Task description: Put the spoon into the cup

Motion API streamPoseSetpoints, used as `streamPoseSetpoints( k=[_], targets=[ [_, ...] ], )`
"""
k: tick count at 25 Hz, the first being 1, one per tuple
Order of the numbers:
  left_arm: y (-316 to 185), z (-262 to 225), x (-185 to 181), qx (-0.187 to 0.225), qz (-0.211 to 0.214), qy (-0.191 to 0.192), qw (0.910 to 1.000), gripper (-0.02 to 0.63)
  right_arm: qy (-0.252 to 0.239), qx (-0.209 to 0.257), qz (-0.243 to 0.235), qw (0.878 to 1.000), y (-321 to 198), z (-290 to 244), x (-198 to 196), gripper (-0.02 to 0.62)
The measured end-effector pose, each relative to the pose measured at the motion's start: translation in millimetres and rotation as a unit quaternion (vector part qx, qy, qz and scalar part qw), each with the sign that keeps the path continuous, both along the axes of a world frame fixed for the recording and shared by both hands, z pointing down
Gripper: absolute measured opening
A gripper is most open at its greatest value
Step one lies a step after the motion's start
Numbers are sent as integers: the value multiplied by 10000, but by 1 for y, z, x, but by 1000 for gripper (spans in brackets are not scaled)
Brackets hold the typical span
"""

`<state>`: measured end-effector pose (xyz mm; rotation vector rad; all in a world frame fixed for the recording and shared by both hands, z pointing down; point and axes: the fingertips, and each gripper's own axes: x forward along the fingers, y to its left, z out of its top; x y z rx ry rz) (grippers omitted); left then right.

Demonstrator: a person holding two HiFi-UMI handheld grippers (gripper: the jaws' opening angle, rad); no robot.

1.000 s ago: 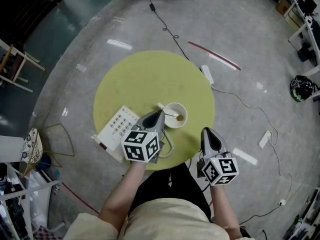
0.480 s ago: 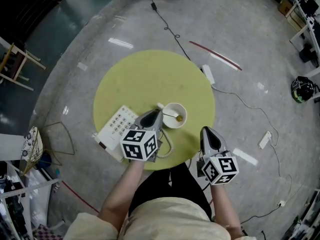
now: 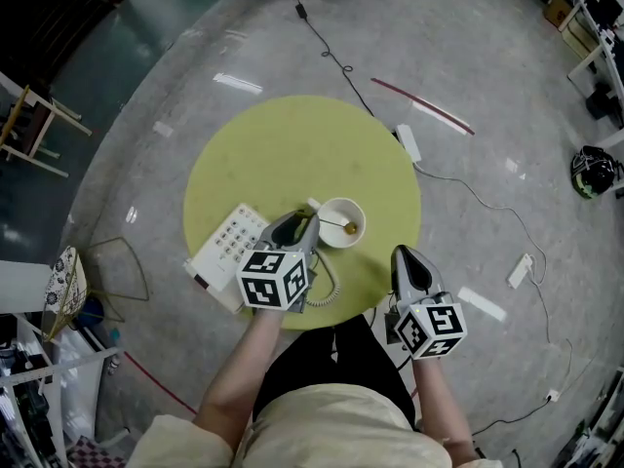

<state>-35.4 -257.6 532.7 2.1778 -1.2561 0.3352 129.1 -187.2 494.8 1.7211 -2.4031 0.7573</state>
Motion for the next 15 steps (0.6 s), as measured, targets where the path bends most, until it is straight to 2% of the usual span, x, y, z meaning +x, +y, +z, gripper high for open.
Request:
streamPoseSetpoints(
  k=[2,8,15],
  targets=[
    [1,1,-2,-38,-32,-42,10000,110,1,0,-7,10000,0,0,1,0],
    [12,2,-8,-85,-75,-118,9999,112,-19,14,-51,10000,3,0,-1,0],
    [25,-3,-22,-61,-154,-25,9999,112,-31,60,-172,9998,9,-2,-20,0]
  ],
)
